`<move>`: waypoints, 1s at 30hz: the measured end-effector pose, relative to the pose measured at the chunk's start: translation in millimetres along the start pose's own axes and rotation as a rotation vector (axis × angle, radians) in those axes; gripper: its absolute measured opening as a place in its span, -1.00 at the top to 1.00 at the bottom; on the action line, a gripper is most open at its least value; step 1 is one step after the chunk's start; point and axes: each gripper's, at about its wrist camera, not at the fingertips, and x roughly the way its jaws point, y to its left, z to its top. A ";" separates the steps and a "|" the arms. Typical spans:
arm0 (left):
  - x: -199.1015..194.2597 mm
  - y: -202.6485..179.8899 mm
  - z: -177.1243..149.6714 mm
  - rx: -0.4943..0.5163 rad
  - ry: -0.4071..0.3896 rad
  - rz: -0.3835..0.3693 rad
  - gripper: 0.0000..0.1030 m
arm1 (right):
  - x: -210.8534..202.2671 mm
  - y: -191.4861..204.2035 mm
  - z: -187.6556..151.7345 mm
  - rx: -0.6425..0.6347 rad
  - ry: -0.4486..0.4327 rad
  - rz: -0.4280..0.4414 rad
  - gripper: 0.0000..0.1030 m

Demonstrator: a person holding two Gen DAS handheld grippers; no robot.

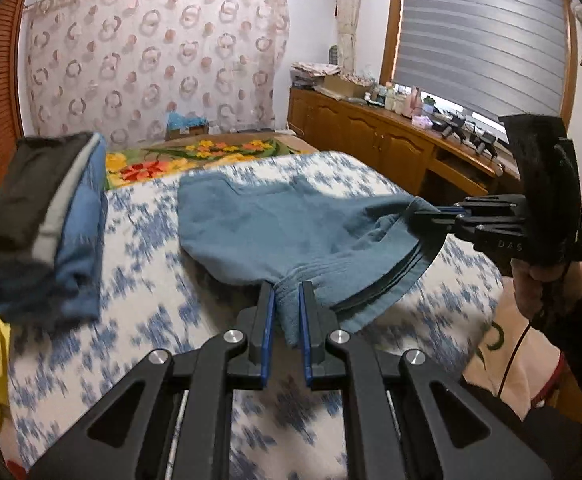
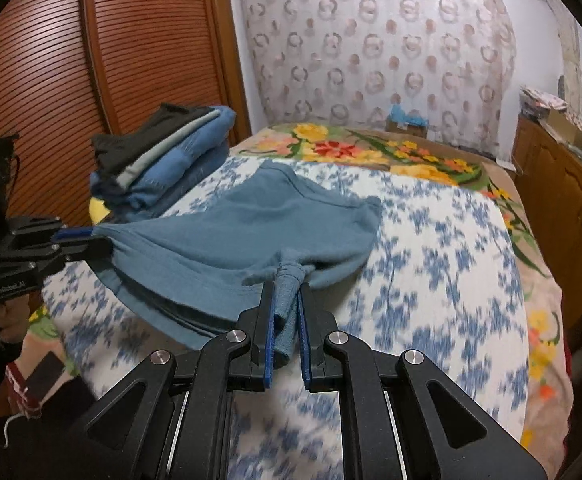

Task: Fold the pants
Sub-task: 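Lower the held teal shorts onto the bed with both tools, folding them over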

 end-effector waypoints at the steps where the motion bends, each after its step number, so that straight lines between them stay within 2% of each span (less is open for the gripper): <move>1: -1.5 -2.4 -5.9 -0.009 0.006 -0.007 0.84 | -2.3 2.9 -6.4 0.004 0.008 0.001 0.86; 4: -4.4 -10.4 -22.9 -0.022 0.024 -0.028 0.84 | -7.8 9.3 -23.8 0.003 0.028 -0.001 0.86; 10: -14.4 -20.3 -34.3 -0.032 0.039 -0.048 0.84 | -21.8 16.5 -52.7 0.024 0.047 0.009 0.86; 19: -21.9 -26.0 -35.2 -0.037 0.034 -0.052 0.84 | -40.7 22.5 -59.8 0.032 0.038 0.019 0.86; 26: -2.5 -23.8 -50.9 -0.050 0.103 -0.062 0.84 | -25.5 19.7 -71.1 0.048 0.081 0.020 0.85; 30: -4.7 -27.9 -55.4 -0.039 0.104 -0.081 0.84 | -21.6 18.0 -76.3 0.059 0.100 0.029 0.85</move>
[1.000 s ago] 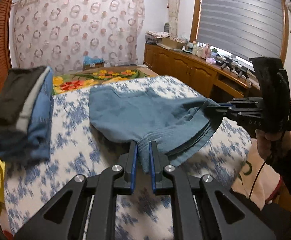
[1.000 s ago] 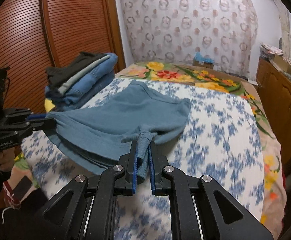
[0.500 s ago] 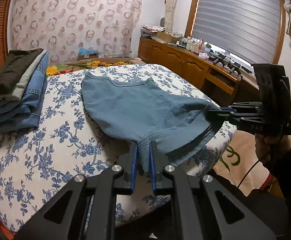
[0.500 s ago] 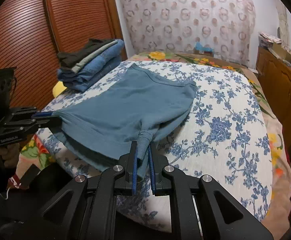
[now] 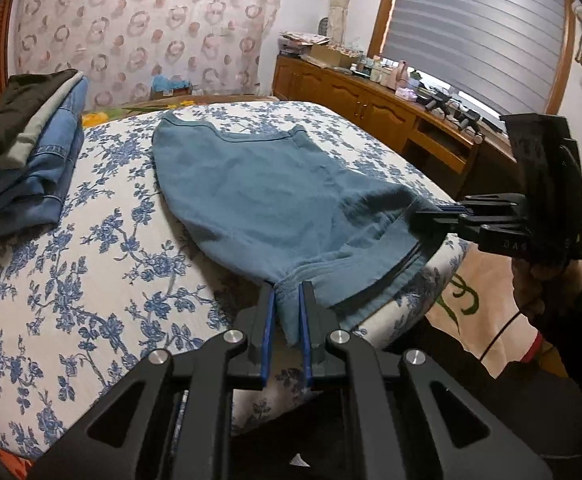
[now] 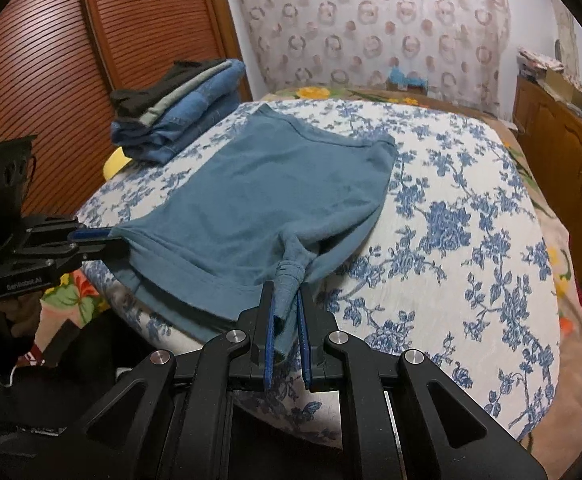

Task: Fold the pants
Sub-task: 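Lower the held teal shorts onto the bed with both tools, folding them over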

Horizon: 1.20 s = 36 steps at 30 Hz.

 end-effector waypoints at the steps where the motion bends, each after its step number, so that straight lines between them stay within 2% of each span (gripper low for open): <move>1: -2.4 -1.2 0.4 0.001 -0.004 -0.005 0.84 | -1.5 -0.3 0.1 0.000 0.001 0.002 0.85; 11: -38.6 -8.7 26.2 0.016 -0.096 -0.003 0.84 | -36.3 2.8 15.3 -0.010 -0.063 0.017 0.85; 17: -37.5 -0.3 45.9 0.028 -0.126 0.023 0.84 | -44.4 5.4 37.3 -0.032 -0.107 0.010 0.85; 24: -15.5 24.4 72.1 0.008 -0.184 0.058 0.84 | -20.8 -6.2 68.8 -0.048 -0.161 -0.021 0.85; 28: 4.5 42.5 83.0 -0.027 -0.178 0.065 0.84 | -0.8 -13.2 80.5 -0.037 -0.163 -0.041 0.85; 36: 36.5 57.1 91.3 -0.029 -0.157 0.115 0.84 | 40.5 -25.0 95.5 -0.020 -0.126 -0.080 0.85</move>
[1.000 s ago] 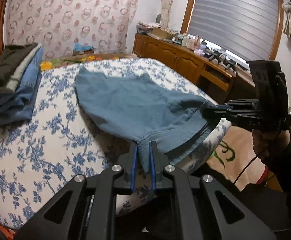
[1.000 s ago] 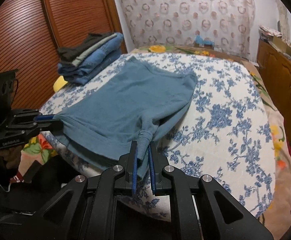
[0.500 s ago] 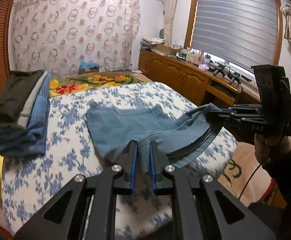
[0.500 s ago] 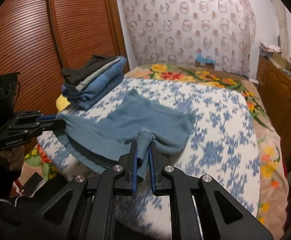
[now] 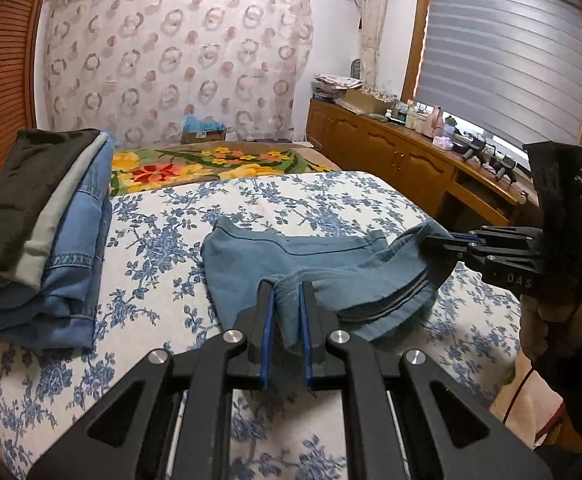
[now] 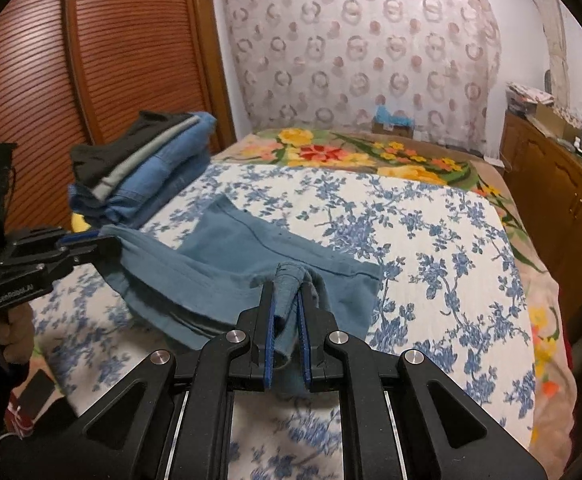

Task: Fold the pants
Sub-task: 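Lower the held teal shorts onto the bed with both tools, folding them over, then open both tools and release the folded shorts on the bed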

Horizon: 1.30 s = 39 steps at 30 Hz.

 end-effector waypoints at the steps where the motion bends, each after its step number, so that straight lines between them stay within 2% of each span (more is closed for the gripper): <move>1: 3.6 1.0 1.5 0.005 0.004 0.000 0.84 | 4.6 -2.9 1.9 0.010 0.003 -0.001 0.85; 6: 16.8 7.2 11.1 0.007 0.014 0.004 0.84 | 18.1 -10.7 9.5 0.029 0.001 -0.020 0.86; 11: 24.8 11.2 14.7 0.008 0.019 0.020 0.73 | 34.3 -15.2 14.0 0.033 0.018 -0.039 0.86; 14: 24.4 13.2 11.3 0.013 0.015 0.028 0.55 | 42.8 -16.7 12.6 0.030 0.035 -0.046 0.85; 16: 24.0 14.4 9.5 0.007 0.027 0.021 0.17 | 46.8 -17.5 9.8 0.029 0.043 -0.051 0.85; 19: 24.2 17.6 1.9 0.005 0.061 0.021 0.01 | 49.8 -19.1 7.9 0.031 0.048 -0.055 0.85; 26: 27.2 19.2 -21.6 -0.005 0.116 0.023 -0.02 | 53.3 -23.6 7.5 0.044 0.053 -0.050 0.83; 29: 30.2 19.4 -31.0 -0.014 0.136 0.004 -0.02 | 53.3 -23.4 8.3 0.039 0.057 -0.093 0.69; 32: 33.1 19.9 -38.0 -0.018 0.150 0.005 -0.02 | 45.5 -24.0 7.5 0.036 0.031 -0.088 0.63; 34: 34.8 21.0 -41.0 -0.022 0.159 0.011 -0.02 | 40.1 -24.4 6.7 0.026 0.023 -0.104 0.52; 39: 35.5 22.1 -44.9 -0.027 0.170 0.018 -0.02 | 28.3 -24.7 -2.9 0.007 0.028 -0.097 0.49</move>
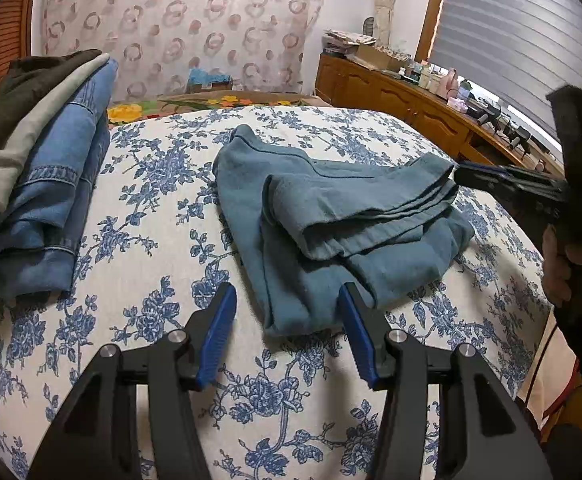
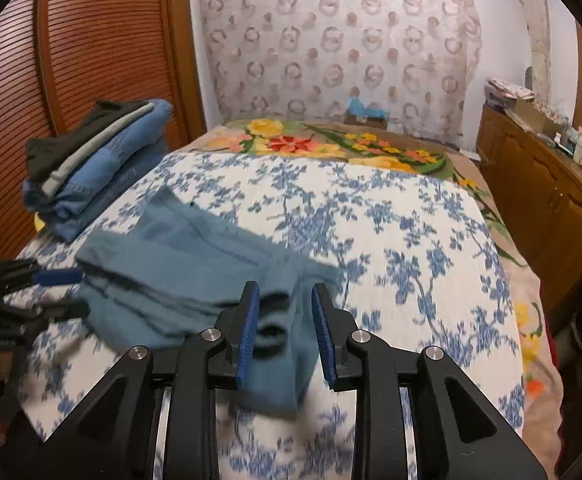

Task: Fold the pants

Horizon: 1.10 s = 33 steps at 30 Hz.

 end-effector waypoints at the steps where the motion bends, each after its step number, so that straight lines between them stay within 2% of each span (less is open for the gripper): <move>1: 0.1 -0.6 0.1 0.002 0.003 0.003 -0.02 | -2.5 -0.7 -3.7 -0.001 0.006 0.006 0.48; 5: 3.2 -1.3 -0.6 0.005 0.012 0.010 -0.02 | -6.5 -0.9 -19.1 -0.006 0.044 0.037 0.40; 7: 5.2 -0.8 -1.0 0.002 0.017 0.013 -0.02 | -6.4 -1.2 -24.9 0.000 0.062 0.063 0.19; 20: 6.0 -1.3 -2.0 0.015 0.000 0.001 0.01 | 15.1 0.5 -39.9 -0.009 0.138 0.073 0.17; 22: 6.2 -2.0 -2.5 0.024 -0.001 0.003 0.29 | 17.9 -0.5 -40.7 -0.006 0.146 0.076 0.17; 25: 6.8 -5.0 -2.6 0.031 0.005 -0.013 0.61 | 18.5 -0.1 -41.2 -0.012 0.145 0.074 0.16; 28: 6.1 -6.5 -1.9 0.040 0.002 -0.019 0.78 | 18.7 3.7 -41.4 -0.037 0.147 0.062 0.14; 29: 5.5 -6.1 -1.5 0.038 0.001 -0.020 0.79 | 18.5 4.5 -41.8 -0.045 0.145 0.058 0.16; 31: 4.0 -4.3 -0.5 0.036 0.001 -0.019 0.89 | 17.7 4.8 -42.0 -0.047 0.142 0.084 0.58; 33: 0.5 -1.1 -0.3 0.038 -0.003 -0.012 0.91 | 15.5 6.9 -42.3 -0.070 0.134 0.095 0.77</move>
